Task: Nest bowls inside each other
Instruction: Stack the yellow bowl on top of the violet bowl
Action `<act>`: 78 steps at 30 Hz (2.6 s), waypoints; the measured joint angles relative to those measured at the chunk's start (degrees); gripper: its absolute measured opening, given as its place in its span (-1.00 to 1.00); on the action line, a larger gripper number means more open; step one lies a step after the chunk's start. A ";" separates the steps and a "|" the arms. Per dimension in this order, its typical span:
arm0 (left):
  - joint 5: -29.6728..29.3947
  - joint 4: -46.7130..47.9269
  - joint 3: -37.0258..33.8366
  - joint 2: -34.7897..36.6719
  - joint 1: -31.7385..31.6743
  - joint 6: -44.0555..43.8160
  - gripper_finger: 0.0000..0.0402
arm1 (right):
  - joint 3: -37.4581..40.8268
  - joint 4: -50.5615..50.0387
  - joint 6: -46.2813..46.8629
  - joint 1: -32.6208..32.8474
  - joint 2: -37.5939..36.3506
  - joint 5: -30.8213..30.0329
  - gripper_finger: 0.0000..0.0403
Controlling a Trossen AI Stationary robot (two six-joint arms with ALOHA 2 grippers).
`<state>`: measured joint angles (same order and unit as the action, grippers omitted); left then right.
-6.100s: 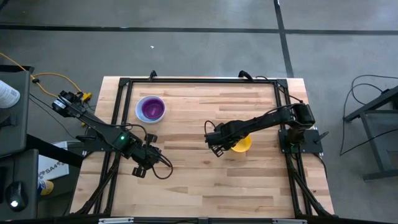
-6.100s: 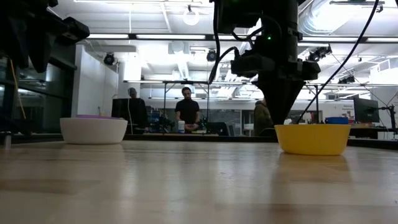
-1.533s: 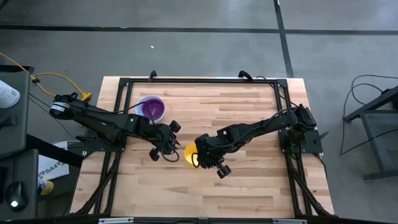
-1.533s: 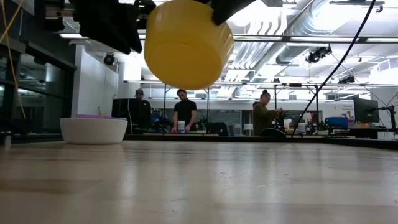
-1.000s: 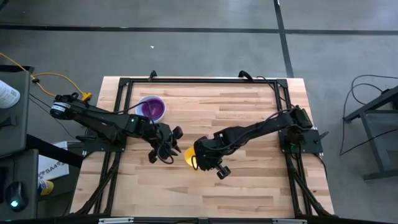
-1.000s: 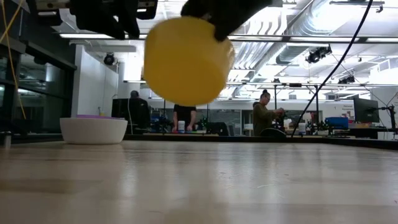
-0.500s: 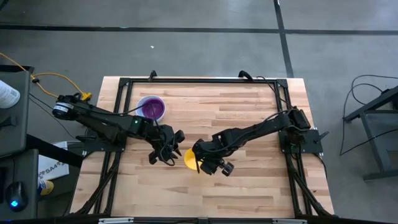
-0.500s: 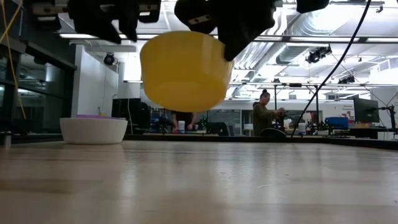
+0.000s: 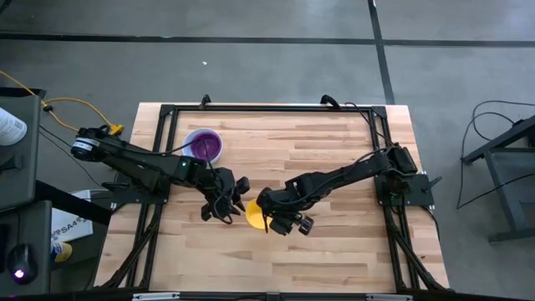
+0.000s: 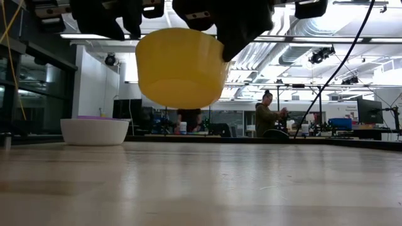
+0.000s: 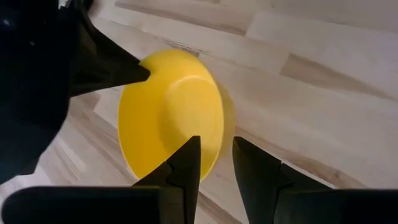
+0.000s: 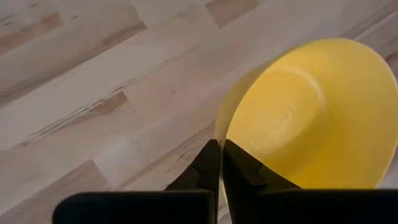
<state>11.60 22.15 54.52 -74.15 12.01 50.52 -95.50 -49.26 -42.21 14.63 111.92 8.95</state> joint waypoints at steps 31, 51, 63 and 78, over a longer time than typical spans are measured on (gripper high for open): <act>-3.19 0.72 0.04 -4.96 0.00 11.39 -0.54 | -0.06 3.65 -1.19 0.00 -0.04 0.20 -0.98; -2.69 2.17 -0.07 -4.98 0.09 12.73 -0.98 | -0.07 5.14 0.51 -0.52 -0.17 -0.07 -0.95; -3.21 1.53 -0.07 -4.96 0.02 12.51 -1.00 | -0.04 6.99 1.19 -0.48 -0.17 -4.17 -0.64; -1.70 2.20 -0.04 -4.87 -0.02 11.80 -1.00 | 0.00 9.40 2.38 -0.31 -0.09 -7.06 -0.38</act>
<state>9.90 24.36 54.48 -79.02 11.99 62.33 -95.50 -39.86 -39.83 14.33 111.83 1.89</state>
